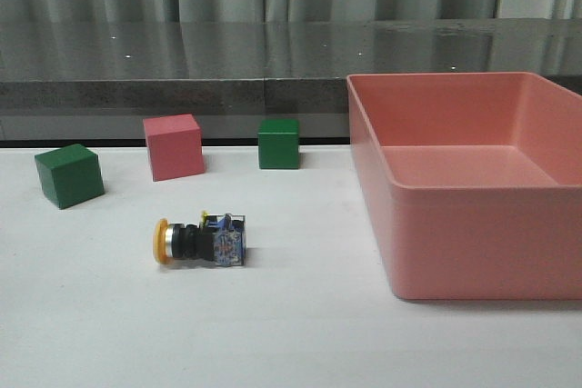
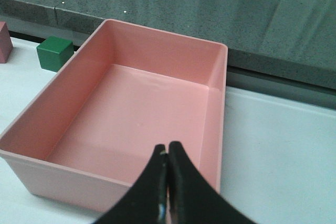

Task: Place and stand button with both arms
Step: 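Open the right gripper, release the button on its side, withdraw, then move the left gripper down toward the button lying on the table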

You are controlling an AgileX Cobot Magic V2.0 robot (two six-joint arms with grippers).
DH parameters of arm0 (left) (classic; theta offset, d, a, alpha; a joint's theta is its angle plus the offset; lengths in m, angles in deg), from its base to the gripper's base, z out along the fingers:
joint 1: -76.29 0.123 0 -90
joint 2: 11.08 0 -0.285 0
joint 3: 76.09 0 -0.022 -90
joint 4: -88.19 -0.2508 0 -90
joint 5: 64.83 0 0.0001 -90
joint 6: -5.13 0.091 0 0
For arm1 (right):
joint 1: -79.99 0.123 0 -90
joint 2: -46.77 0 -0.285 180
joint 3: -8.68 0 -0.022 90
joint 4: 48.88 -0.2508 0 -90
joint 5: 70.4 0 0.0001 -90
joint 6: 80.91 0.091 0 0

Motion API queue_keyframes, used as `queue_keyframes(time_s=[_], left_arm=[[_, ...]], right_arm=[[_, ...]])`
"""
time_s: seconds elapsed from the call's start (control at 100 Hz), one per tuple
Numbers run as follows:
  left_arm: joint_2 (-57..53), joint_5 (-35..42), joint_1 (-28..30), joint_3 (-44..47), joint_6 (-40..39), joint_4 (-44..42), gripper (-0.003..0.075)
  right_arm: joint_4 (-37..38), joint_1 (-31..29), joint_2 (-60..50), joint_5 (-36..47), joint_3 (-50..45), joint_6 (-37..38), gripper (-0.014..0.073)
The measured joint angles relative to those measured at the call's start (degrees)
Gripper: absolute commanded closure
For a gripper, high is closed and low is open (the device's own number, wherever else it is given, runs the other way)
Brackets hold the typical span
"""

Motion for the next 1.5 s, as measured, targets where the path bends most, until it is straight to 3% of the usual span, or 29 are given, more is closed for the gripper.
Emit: queue_keyframes(time_s=[0.16, 0.35, 0.49, 0.61, 0.83, 0.88, 0.95, 1.0, 1.12, 1.19, 1.4, 1.5], left_arm=[[0.0, -3.0, 0.0, -1.1, 0.0, 10.1, 0.0739], [1.5, -14.0, 0.0, -10.6, 0.0, 11.9, 0.0739], [9.5, -19.6, 0.0, -19.5, 2.3, 12.6, 0.0739], [20.0, -24.0, 0.0, -27.9, 11.2, 15.6, 0.0739], [40.0, -27.7, 0.0, -42.4, 36.2, 26.1, 0.0727], [44.4, -27.8, 0.0, -45.2, 42.1, 29.4, 0.0692], [50.1, -28.1, 0.0, -48.2, 49.8, 34.2, 0.0588], [53.9, -28.8, 0.0, -50.1, 55.0, 37.6, 0.0472], [62.3, -30.9, 0.0, -53.5, 66.0, 42.5, 0.011], [66.1, -31.0, 0.0, -54.4, 69.4, 44.9, 0.0011], [74.9, -31.9, 0.0, -54.8, 71.5, 52.7, 0.005], [78.1, -32.9, -0.1, -54.8, 77.1, 55.7, 0.0075]], right_arm=[[0.0, 0.0, 0.0, 0.1, 0.0, 0.0, 0.0654], [0.0, 0.0, 0.0, 0.1, 0.0, 0.0, 0.0654], [0.0, 0.0, 0.0, 0.1, 0.0, 0.0, 0.0654], [-0.5, 0.0, 0.0, 0.1, 0.0, 0.0, 0.0654], [-1.9, 0.0, 0.0, 0.1, 0.0, 0.0, 0.0654], [-1.9, 0.0, 0.0, 0.1, 0.0, 0.0, 0.0654], [-2.1, 0.0, 0.0, 0.1, 0.0, 0.0, 0.0654], [-2.1, 0.0, 0.0, 0.1, 0.0, 0.0, 0.0654], [-2.1, 0.0, 0.0, 0.1, 0.0, 0.0, 0.0654], [-2.1, 0.0, 0.0, 0.1, 0.0, 0.0, 0.0654], [-2.1, 0.0, 0.0, 0.1, 0.0, 0.0, 0.0654], [-2.1, 0.0, 0.0, 0.1, 0.0, 0.0, 0.0654]])
